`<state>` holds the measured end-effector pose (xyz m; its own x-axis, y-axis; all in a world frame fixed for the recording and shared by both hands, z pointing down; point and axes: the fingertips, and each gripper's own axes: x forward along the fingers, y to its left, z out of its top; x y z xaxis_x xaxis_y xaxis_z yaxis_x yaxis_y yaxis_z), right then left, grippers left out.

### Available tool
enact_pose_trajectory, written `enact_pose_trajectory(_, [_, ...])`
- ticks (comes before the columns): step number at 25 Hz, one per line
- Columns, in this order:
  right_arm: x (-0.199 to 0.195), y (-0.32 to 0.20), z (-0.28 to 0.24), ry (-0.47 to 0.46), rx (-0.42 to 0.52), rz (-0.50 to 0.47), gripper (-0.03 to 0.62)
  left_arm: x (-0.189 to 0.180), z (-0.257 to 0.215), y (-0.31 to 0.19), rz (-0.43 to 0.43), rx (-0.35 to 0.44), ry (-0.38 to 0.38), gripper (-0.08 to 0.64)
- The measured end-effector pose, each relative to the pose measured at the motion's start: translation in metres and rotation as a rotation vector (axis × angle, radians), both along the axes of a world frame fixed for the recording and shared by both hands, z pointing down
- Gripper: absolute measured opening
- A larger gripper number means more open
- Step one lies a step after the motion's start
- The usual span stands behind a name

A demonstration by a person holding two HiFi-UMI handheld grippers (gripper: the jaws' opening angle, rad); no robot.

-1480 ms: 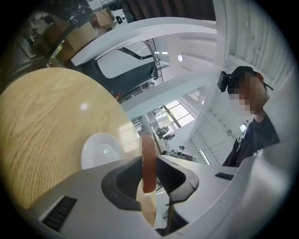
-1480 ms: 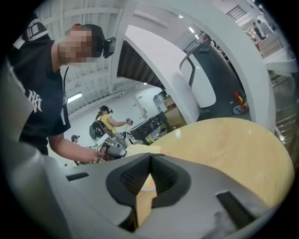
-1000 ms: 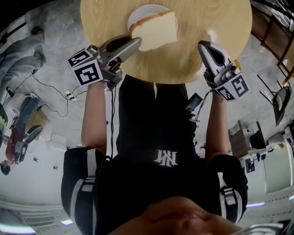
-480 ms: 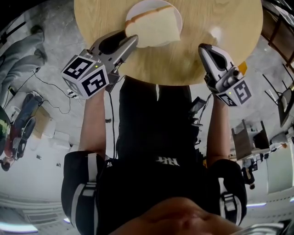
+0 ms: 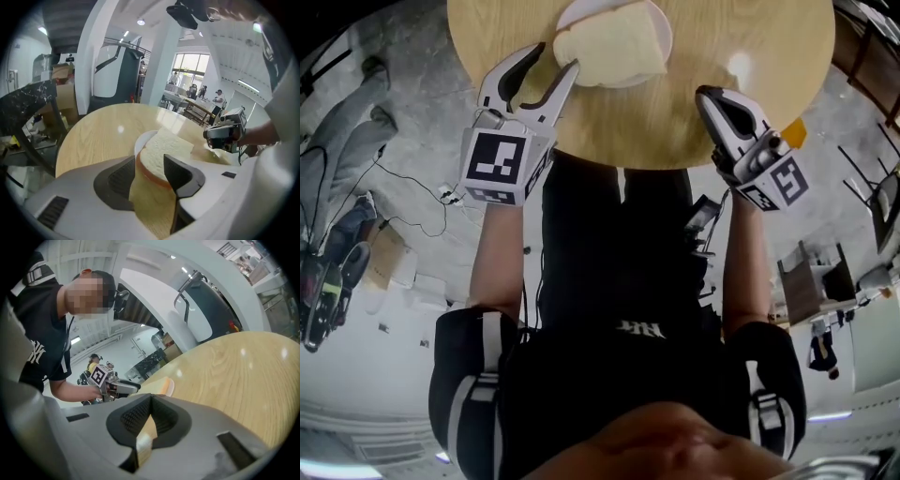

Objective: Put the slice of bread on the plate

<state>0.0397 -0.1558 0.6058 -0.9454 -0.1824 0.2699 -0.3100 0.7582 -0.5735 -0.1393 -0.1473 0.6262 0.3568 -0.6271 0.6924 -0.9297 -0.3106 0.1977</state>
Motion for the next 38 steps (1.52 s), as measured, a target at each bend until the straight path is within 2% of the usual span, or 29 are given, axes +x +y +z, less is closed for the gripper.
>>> enact_pose_trajectory(2, [-0.006,-0.001,-0.006,0.000,0.024,0.004,-0.002,-0.004,-0.014,-0.002,0.012,0.100,0.039,0.182])
enact_pose_trajectory(4, [-0.010,-0.006,-0.009,0.017,0.050,0.000,-0.002,0.002,-0.031,-0.005,0.063,0.270,0.115,0.149])
enact_pose_trajectory(5, [-0.012,-0.006,-0.007,0.039,0.056,-0.012,-0.003,0.004,-0.034,-0.001,0.081,0.337,0.159,0.086])
enact_pose_trajectory(6, [-0.016,-0.002,-0.004,0.067,0.053,-0.036,-0.002,0.007,-0.030,0.008,0.087,0.362,0.212,0.056])
enact_pose_trajectory(7, [-0.021,0.007,-0.005,0.091,0.047,-0.068,-0.002,0.011,-0.023,0.022,0.093,0.342,0.268,0.019])
enact_pose_trajectory(8, [-0.027,0.019,-0.014,0.099,0.044,-0.105,-0.002,0.020,-0.020,0.041,0.118,0.290,0.316,0.012])
enact_pose_trajectory(10, [-0.040,0.037,-0.059,0.060,0.073,-0.152,-0.002,0.048,-0.039,0.076,0.251,0.191,0.364,0.012])
enact_pose_trajectory(11, [-0.045,0.037,-0.091,0.017,0.113,-0.143,-0.001,0.062,-0.062,0.085,0.335,0.189,0.367,0.012])
enact_pose_trajectory(13, [-0.045,0.020,-0.156,-0.098,0.215,-0.070,0.011,0.075,-0.110,0.081,0.464,0.258,0.354,0.012])
enact_pose_trajectory(15, [-0.039,0.006,-0.206,-0.188,0.299,-0.004,-0.002,0.075,-0.145,0.065,0.547,0.348,0.353,0.012])
enact_pose_trajectory(16, [-0.038,0.005,-0.222,-0.192,0.332,0.007,-0.003,0.075,-0.159,0.059,0.577,0.382,0.368,0.012])
enact_pose_trajectory(18, [-0.038,0.016,-0.235,-0.138,0.383,-0.011,-0.003,0.076,-0.184,0.053,0.617,0.426,0.409,0.012])
enact_pose_trajectory(22, [-0.049,0.048,-0.245,-0.101,0.434,-0.078,-0.003,0.073,-0.223,0.048,0.603,0.500,0.448,0.012])
enact_pose_trajectory(26, [-0.043,0.079,-0.263,-0.167,0.443,-0.108,-0.003,0.075,-0.249,0.071,0.536,0.539,0.484,0.012])
enact_pose_trajectory(28, [-0.036,0.096,-0.267,-0.179,0.457,-0.133,-0.003,0.078,-0.258,0.088,0.512,0.544,0.478,0.012])
enact_pose_trajectory(33, [-0.007,0.153,-0.284,-0.233,0.510,-0.193,-0.003,0.092,-0.283,0.140,0.438,0.567,0.459,0.012])
enact_pose_trajectory(38, [0.027,0.233,-0.264,-0.247,0.470,-0.231,-0.004,0.119,-0.270,0.224,0.332,0.529,0.433,0.012])
